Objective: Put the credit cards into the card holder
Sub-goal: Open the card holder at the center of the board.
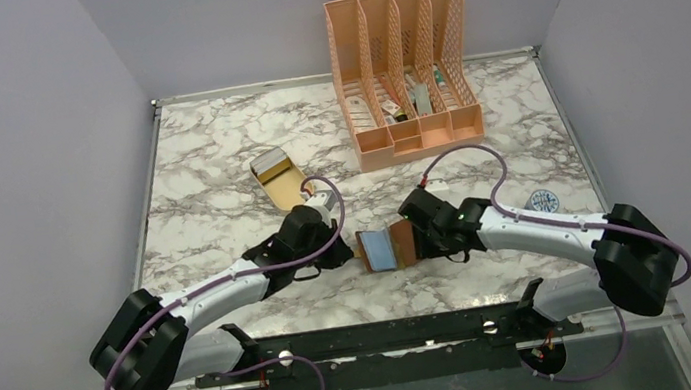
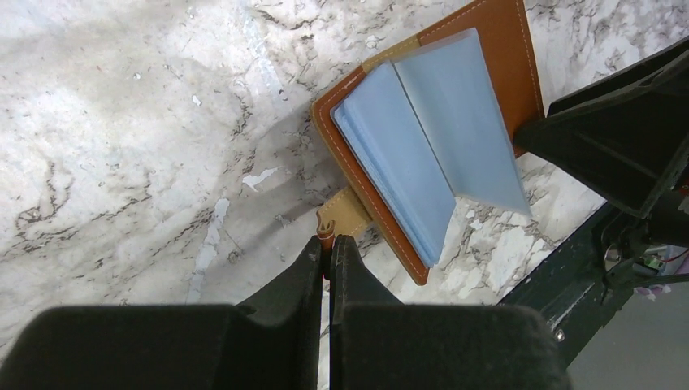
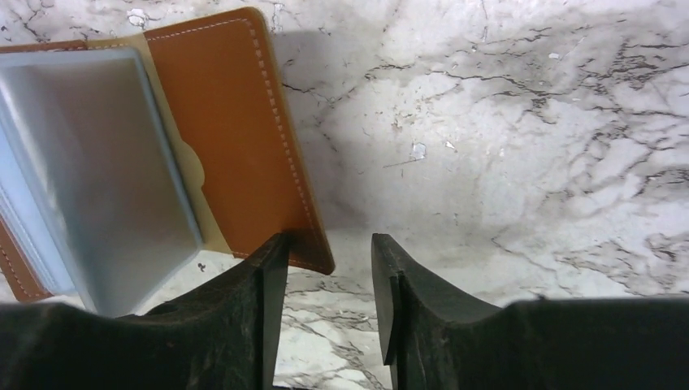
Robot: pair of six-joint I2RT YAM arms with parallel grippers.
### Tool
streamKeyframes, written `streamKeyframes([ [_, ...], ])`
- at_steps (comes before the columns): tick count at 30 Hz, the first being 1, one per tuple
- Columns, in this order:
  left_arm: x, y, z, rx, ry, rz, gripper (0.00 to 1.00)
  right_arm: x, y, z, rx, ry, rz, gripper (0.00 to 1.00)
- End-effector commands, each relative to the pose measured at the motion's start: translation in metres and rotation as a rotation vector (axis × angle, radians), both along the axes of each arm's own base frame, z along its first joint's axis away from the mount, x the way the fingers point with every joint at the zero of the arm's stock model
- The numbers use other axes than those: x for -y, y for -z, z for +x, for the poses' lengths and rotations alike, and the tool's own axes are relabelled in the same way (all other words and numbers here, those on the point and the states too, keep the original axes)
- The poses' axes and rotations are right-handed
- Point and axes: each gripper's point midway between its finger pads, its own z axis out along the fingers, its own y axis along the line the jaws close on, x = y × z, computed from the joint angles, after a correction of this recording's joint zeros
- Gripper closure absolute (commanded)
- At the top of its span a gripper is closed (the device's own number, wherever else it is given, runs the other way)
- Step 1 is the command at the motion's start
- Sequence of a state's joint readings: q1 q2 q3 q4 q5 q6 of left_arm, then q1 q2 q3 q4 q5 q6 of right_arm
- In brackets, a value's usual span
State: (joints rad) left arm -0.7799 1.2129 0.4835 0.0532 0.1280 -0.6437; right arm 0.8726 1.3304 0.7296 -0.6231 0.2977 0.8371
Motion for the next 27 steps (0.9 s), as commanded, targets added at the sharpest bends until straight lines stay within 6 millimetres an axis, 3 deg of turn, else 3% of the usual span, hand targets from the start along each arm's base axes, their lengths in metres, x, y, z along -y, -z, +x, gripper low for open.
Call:
streamKeyframes([
  [1,0.01,-0.018,0.004,0.055,0.038,-0.072,1.0,-0.005,-0.031,0.005,0.028,0.002,0.028,0.54],
  [9,0.023,-0.033,0.006,0.065,0.065,-0.135,1.0,-0.058,-0.101,0.001,0.103,-0.179,0.344,0.5],
  [13,0.025,-0.036,0.008,0.067,0.066,-0.139,1.0,-0.086,-0.121,-0.002,0.15,-0.251,0.474,0.49],
  [20,0.03,-0.048,0.009,0.068,0.067,-0.17,1.0,-0.122,-0.107,-0.012,0.13,-0.335,0.465,0.5],
  [27,0.028,-0.054,0.011,0.085,0.057,-0.169,1.0,-0.112,-0.068,0.003,0.116,-0.264,0.311,0.54],
])
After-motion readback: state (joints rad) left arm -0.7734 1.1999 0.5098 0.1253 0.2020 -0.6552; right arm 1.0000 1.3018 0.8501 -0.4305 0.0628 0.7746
